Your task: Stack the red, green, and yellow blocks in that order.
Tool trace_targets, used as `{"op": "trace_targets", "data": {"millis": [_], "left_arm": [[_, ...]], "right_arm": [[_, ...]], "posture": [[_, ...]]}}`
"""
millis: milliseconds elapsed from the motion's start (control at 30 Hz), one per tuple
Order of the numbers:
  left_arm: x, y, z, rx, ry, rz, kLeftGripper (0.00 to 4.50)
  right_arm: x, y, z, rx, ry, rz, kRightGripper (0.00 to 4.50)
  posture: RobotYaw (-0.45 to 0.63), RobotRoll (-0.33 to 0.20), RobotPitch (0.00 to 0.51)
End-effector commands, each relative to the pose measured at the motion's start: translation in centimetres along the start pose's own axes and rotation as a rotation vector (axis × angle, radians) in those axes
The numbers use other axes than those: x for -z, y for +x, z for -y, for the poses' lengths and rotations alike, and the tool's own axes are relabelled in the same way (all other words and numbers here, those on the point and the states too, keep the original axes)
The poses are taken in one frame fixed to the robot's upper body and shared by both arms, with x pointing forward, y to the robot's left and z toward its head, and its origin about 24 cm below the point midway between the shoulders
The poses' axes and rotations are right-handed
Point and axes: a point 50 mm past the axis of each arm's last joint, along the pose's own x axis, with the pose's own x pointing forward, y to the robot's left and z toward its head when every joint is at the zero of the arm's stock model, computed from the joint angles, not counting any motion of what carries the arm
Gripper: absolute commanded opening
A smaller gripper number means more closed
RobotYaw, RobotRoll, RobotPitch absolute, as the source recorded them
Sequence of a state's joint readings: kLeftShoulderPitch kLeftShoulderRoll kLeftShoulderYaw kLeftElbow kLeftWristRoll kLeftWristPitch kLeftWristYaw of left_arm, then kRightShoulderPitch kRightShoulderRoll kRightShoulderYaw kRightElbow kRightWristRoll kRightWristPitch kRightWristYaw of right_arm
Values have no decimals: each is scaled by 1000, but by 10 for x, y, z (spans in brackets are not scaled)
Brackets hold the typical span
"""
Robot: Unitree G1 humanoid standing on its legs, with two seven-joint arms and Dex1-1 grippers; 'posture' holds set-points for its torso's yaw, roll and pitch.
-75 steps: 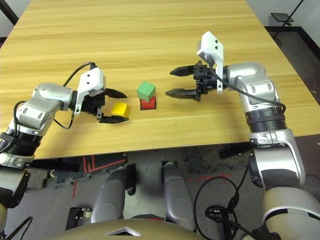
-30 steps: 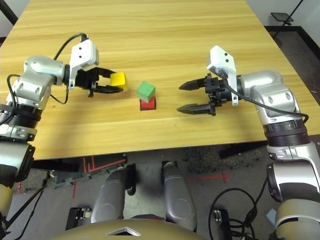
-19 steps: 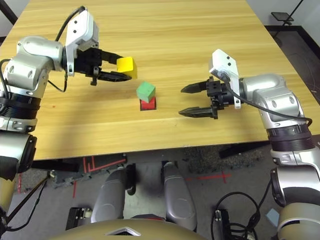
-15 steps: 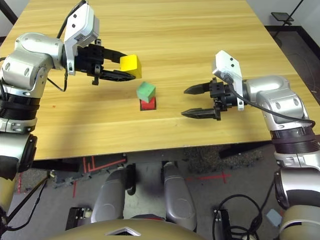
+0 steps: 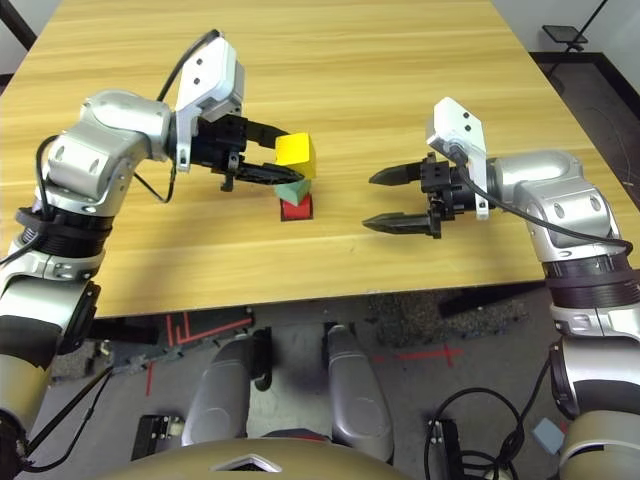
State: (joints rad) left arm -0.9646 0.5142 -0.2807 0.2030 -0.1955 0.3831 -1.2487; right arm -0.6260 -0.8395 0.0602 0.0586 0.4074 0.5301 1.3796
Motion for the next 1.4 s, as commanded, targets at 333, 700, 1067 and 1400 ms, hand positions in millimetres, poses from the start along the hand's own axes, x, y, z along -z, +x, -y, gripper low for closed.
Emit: {"op": "trace_targets", "data": {"millis": [333, 700, 1067, 1400], "left_arm": [[2, 1, 0, 64, 41, -31, 1979], [5, 5, 1, 73, 30, -50, 2159], [3, 4, -2, 62, 32, -51, 4449], [16, -29, -9, 30, 11, -117, 4449]], "right_arm": [[-1, 1, -3, 8, -3, 24, 4500], [-3, 5, -2, 7, -7, 38, 4500], [-4, 6, -1, 7, -12, 45, 4500], [-4, 4, -1, 9, -13, 41, 4500]], "posture": [[179, 31, 203], [179, 33, 203], [178, 32, 196], [175, 29, 193]]}}
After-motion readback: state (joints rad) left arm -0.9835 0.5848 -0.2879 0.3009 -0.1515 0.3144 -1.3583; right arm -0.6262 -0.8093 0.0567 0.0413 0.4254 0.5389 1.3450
